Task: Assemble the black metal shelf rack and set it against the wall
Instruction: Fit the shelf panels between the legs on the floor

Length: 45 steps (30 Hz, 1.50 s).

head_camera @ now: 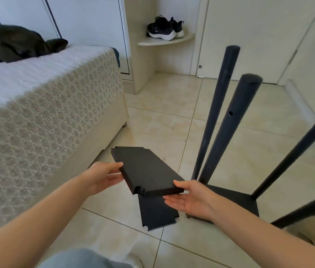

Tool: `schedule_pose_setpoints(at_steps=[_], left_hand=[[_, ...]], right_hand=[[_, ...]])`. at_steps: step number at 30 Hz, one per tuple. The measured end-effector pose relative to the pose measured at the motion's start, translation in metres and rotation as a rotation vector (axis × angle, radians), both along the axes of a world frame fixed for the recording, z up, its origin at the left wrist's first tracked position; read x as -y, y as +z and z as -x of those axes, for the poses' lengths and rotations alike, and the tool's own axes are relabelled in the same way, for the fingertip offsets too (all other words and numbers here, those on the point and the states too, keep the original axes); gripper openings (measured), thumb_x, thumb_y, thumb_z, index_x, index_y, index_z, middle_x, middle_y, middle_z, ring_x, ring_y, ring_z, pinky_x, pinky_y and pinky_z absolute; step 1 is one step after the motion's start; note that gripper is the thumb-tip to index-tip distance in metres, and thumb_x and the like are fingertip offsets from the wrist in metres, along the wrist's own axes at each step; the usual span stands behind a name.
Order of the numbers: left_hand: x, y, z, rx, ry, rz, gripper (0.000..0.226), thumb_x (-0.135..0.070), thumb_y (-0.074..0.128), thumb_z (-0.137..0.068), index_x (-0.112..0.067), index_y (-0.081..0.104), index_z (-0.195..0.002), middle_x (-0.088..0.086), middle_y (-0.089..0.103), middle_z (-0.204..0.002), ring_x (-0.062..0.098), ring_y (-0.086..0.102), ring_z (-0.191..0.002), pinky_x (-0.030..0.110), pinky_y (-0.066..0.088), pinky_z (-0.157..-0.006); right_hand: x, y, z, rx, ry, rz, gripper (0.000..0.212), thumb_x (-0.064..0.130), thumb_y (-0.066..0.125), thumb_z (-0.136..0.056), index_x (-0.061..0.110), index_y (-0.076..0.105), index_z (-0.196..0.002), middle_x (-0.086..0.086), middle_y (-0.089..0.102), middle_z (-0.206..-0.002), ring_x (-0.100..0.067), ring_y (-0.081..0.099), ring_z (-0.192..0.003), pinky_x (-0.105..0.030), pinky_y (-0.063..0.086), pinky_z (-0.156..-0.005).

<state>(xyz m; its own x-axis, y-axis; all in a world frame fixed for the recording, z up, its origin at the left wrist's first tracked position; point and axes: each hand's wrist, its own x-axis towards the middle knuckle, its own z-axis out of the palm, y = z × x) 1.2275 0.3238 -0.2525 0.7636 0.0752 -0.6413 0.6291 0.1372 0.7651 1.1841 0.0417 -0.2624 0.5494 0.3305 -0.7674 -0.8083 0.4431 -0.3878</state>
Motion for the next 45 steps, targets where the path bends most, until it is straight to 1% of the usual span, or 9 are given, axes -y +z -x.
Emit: schedule_pose_setpoints(at_steps=[4,9,15,21,26,31,36,42,45], left_hand=[[-0.010,0.058,-0.002,0.090,0.107,0.028,0.018,-0.009,0.063,-0.097,0.001,0.063,-0.112,0.018,0.069,-0.097,0.024,0.075,-0.068,0.029,0.059,-0.053],[-0.017,0.116,0.004,0.208,0.152,-0.003,0.027,-0.013,0.061,-0.099,0.001,0.058,-0.122,0.018,0.066,-0.107,0.027,0.069,-0.089,0.033,0.055,-0.069],[-0.021,0.182,0.015,0.273,0.125,-0.036,0.016,-0.015,0.059,-0.101,-0.001,0.061,-0.108,0.018,0.066,-0.110,0.026,0.070,-0.091,0.033,0.056,-0.068],[-0.011,0.225,0.032,0.289,0.128,-0.103,0.015,-0.021,0.063,-0.098,-0.008,0.061,-0.104,0.010,0.065,-0.097,0.018,0.069,-0.079,0.029,0.057,-0.060],[0.004,0.271,0.043,0.366,0.094,-0.097,0.016,-0.027,0.069,-0.093,-0.015,0.060,-0.097,0.003,0.063,-0.067,0.009,0.064,-0.046,0.021,0.054,-0.045],[0.035,0.317,0.056,0.435,-0.011,-0.042,0.017,-0.033,0.068,-0.093,-0.019,0.060,-0.100,0.001,0.065,-0.059,0.010,0.065,-0.049,0.017,0.051,-0.042],[0.073,0.339,0.061,0.456,-0.127,-0.021,0.024,-0.030,0.066,-0.094,-0.014,0.060,-0.111,0.005,0.067,-0.063,0.014,0.065,-0.051,0.019,0.054,-0.045],[0.119,0.339,0.050,0.466,-0.210,0.036,0.021,-0.025,0.057,-0.099,-0.009,0.056,-0.113,0.009,0.065,-0.064,0.017,0.065,-0.050,0.021,0.055,-0.046],[0.142,0.340,0.042,0.493,-0.233,0.064,0.021,-0.025,0.054,-0.101,-0.007,0.055,-0.112,0.012,0.068,-0.070,0.018,0.068,-0.054,0.021,0.055,-0.046]], right_hand=[[0.014,0.054,0.004,0.082,0.057,0.011,0.036,0.004,0.067,-0.087,0.001,0.052,-0.119,-0.033,0.069,-0.101,-0.041,0.072,-0.090,-0.045,0.060,-0.064],[0.032,0.121,0.022,0.206,0.100,0.036,0.050,0.005,0.072,-0.072,-0.001,0.055,-0.118,-0.030,0.070,-0.102,-0.039,0.072,-0.091,-0.042,0.060,-0.063],[0.053,0.192,0.048,0.327,0.172,0.063,0.054,0.005,0.073,-0.068,-0.001,0.055,-0.118,-0.030,0.070,-0.102,-0.039,0.072,-0.091,-0.042,0.060,-0.066],[0.080,0.253,0.062,0.457,0.226,0.162,0.040,0.009,0.072,-0.073,0.002,0.057,-0.109,-0.027,0.071,-0.100,-0.037,0.073,-0.088,-0.040,0.060,-0.065],[0.109,0.296,0.071,0.550,0.238,0.224,0.032,0.014,0.071,-0.073,0.006,0.056,-0.101,-0.024,0.072,-0.093,-0.034,0.073,-0.082,-0.038,0.060,-0.065],[0.148,0.337,0.076,0.628,0.181,0.252,0.033,0.018,0.074,-0.070,0.010,0.056,-0.096,-0.017,0.070,-0.084,-0.030,0.072,-0.073,-0.035,0.059,-0.062],[0.191,0.362,0.075,0.657,0.132,0.336,0.034,0.021,0.075,-0.071,0.014,0.055,-0.098,-0.011,0.069,-0.087,-0.025,0.070,-0.072,-0.039,0.059,-0.067],[0.235,0.381,0.070,0.685,0.072,0.572,0.047,0.024,0.077,-0.071,0.011,0.061,-0.113,-0.007,0.073,-0.097,-0.023,0.073,-0.078,-0.039,0.061,-0.067],[0.254,0.387,0.065,0.679,0.034,0.607,0.042,0.027,0.068,-0.084,0.005,0.061,-0.119,-0.011,0.073,-0.109,-0.023,0.074,-0.084,-0.034,0.060,-0.071]])
